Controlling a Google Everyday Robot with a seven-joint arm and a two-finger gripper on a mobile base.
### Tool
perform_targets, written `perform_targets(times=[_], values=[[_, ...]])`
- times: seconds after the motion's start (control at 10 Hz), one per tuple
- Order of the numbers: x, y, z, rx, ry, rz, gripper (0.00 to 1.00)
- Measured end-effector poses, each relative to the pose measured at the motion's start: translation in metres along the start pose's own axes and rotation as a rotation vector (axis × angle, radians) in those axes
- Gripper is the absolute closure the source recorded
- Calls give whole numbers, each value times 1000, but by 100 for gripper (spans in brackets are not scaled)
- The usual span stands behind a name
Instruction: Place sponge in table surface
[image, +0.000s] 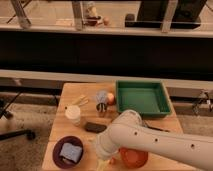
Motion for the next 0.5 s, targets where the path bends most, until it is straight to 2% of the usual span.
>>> perform_targets(times=[0.5], values=[[-19,3,18,24,22,10,20]])
